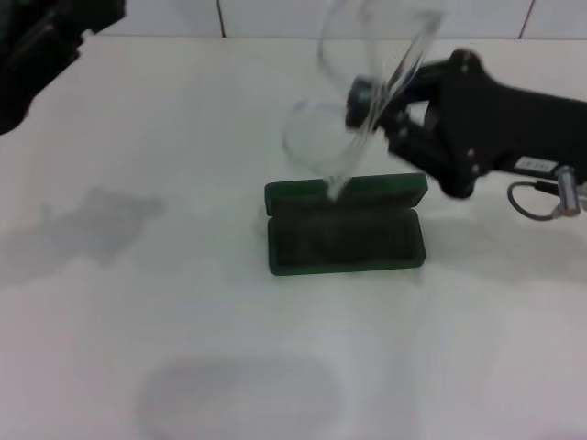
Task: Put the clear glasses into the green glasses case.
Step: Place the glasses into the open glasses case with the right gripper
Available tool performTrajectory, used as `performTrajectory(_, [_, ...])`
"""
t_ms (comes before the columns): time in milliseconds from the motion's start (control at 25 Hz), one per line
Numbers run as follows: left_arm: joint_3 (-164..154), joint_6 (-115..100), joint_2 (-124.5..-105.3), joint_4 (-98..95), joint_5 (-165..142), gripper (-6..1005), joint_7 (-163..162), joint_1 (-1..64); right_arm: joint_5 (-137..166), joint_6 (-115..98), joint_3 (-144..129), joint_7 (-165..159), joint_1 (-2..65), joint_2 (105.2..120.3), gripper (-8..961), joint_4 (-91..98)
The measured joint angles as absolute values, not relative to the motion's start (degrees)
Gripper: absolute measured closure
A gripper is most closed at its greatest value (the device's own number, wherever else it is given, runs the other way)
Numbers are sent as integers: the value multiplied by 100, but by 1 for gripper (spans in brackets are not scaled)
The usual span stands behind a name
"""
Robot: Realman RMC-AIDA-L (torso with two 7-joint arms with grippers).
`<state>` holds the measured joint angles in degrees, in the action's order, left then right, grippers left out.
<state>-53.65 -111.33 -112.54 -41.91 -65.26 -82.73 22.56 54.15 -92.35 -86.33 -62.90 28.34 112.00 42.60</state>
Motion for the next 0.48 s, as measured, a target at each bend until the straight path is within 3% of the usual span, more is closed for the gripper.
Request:
performTrajectory(80, [-5339,-11134,-11147,-4192,-6526,923,-8295,2190,6087,-8942,-8594,-7022,2753,11089,872,5062])
performTrajectory(200, [-5196,-11133,-11071,-4193,-6560,923,-8348,2120,7484,-8709,-8320,-8314,2683,11053,872,6425])
performTrajectory(360, [-5061,-11131,-11020,-4193,-6626,922,-8387,2056,9322,-8915,-7880,-9922,2719,11294,872,8018])
performTrajectory(480, [-4955,-11129,-10999,-4193,-6731,922,-8410,2026,10937,-9454,-7833,-11309,3133,11469,872,9116])
